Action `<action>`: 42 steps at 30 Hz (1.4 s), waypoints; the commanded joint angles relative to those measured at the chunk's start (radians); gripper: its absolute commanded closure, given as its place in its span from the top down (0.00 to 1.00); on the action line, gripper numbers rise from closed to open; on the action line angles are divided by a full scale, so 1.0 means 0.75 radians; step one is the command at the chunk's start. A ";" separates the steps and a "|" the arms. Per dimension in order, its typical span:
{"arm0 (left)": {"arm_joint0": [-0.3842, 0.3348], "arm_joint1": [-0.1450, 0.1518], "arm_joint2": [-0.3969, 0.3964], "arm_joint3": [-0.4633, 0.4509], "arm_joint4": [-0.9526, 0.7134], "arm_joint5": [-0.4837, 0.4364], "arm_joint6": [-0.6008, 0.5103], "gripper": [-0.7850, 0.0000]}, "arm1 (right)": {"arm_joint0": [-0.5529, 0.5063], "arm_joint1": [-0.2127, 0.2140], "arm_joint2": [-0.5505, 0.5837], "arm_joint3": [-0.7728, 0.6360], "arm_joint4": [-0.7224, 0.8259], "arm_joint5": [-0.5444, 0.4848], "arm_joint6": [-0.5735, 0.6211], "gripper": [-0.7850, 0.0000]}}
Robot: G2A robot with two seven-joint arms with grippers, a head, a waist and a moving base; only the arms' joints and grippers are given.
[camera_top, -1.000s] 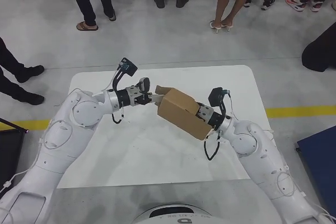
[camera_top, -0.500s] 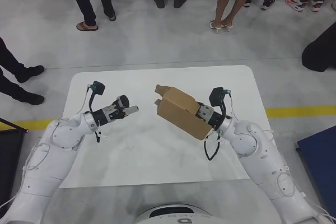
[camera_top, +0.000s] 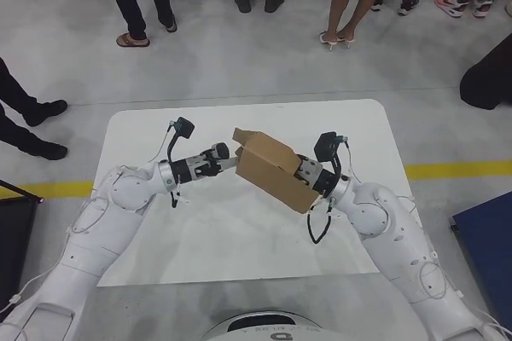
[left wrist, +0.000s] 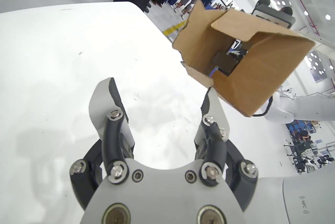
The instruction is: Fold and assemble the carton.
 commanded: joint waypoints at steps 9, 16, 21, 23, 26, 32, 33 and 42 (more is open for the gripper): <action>-0.074 -0.027 0.074 0.035 0.021 0.013 -0.030 0.74 | -0.012 0.000 0.000 0.011 -0.002 0.012 0.002 0.00; -0.093 -0.036 0.080 0.066 0.019 -0.002 -0.005 0.81 | -0.005 -0.003 -0.005 0.013 -0.002 0.023 -0.003 0.00; -0.078 -0.028 0.046 0.083 0.005 -0.013 0.009 1.00 | -0.005 -0.003 -0.004 0.012 -0.001 0.025 -0.005 0.00; -0.078 -0.028 0.046 0.083 0.005 -0.013 0.009 1.00 | -0.005 -0.003 -0.004 0.012 -0.001 0.025 -0.005 0.00; -0.078 -0.028 0.046 0.083 0.005 -0.013 0.009 1.00 | -0.005 -0.003 -0.004 0.012 -0.001 0.025 -0.005 0.00; -0.003 -0.010 -0.059 0.136 -0.139 -0.079 0.076 1.00 | -0.014 -0.003 0.002 0.016 -0.002 0.028 -0.017 0.00; 0.008 -0.006 -0.078 0.144 -0.181 -0.104 0.070 1.00 | -0.017 -0.003 0.005 0.019 0.004 0.022 -0.020 0.00; 0.035 -0.004 -0.077 0.158 -0.893 -0.180 -0.254 1.00 | -0.003 -0.002 0.021 0.062 0.069 -0.012 -0.007 0.00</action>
